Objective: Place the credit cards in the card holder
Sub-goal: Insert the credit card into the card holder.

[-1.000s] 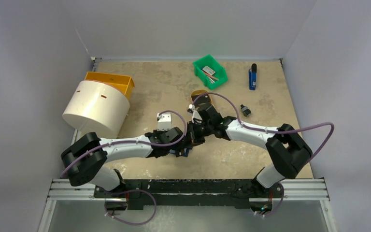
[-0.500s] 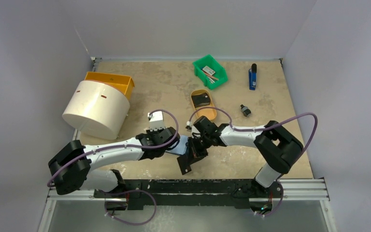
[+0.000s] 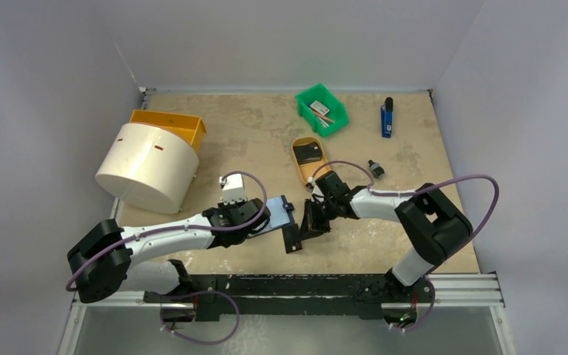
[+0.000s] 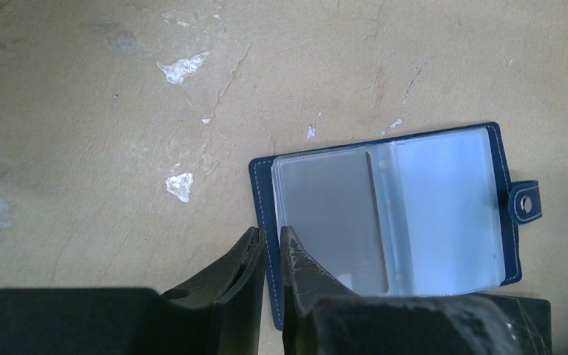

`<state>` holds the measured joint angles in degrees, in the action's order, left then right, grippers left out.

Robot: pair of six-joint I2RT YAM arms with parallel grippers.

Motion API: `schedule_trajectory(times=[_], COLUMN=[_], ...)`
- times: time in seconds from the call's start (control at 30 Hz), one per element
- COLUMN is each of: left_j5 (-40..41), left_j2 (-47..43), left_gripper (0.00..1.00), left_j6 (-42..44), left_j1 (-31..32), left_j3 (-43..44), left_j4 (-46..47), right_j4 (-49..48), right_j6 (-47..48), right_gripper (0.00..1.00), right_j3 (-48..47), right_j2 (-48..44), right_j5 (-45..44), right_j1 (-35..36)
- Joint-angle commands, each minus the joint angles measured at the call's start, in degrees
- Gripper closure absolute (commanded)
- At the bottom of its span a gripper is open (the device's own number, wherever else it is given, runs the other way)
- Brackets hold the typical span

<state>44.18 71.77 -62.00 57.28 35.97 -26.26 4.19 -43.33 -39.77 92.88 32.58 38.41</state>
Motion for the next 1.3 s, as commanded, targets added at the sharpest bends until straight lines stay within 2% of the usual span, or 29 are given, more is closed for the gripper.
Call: schedule_trajectory(times=[0.0, 0.13, 0.3, 0.4, 0.57, 0.83, 1.03, 1.27], left_j5=[0.9, 0.9, 1.3, 1.7, 1.1, -8.1, -11.5, -11.8], left_j2=[0.0, -0.4, -3.1, -3.3, -1.7, -1.0, 2.7, 5.1], left_gripper=[0.87, 0.87, 0.87, 0.87, 0.87, 0.87, 0.88, 0.89], left_j6=[-1.0, -0.9, -0.3, -0.5, -1.3, -0.8, -0.5, 0.1], left_j1=[-0.2, -0.2, -0.2, -0.4, -2.2, -8.4, -10.1, -10.6], left_j3=[-0.6, 0.0, 0.4, 0.3, -0.7, -5.6, -6.4, -5.9], left_j4=[1.9, 1.9, 2.1, 2.8, 3.5, 11.2, 14.2, 14.8], right_j4=[-0.7, 0.8, 14.2, 15.9, 10.4, 0.5, -2.0, -3.6], right_j6=[0.1, 4.2, 13.9, 14.3, 15.0, 15.8, 15.7, 15.5], right_gripper=[1.0, 1.0, 1.0, 1.0, 1.0, 1.0, 1.0, 1.0], right_j3=[0.0, -0.4, -3.0, -6.2, -14.0, -21.7, -24.1, -24.2], right_j2=[-0.7, -4.1, -13.7, -16.0, -8.3, 3.5, 9.9, 12.9], right_j5=[-2.7, -0.2, 1.5, 0.5, -3.1, -2.3, -2.2, -0.8], right_j1=[-0.8, -0.8, -0.7, -0.7, -0.8, -0.9, -1.1, -1.1])
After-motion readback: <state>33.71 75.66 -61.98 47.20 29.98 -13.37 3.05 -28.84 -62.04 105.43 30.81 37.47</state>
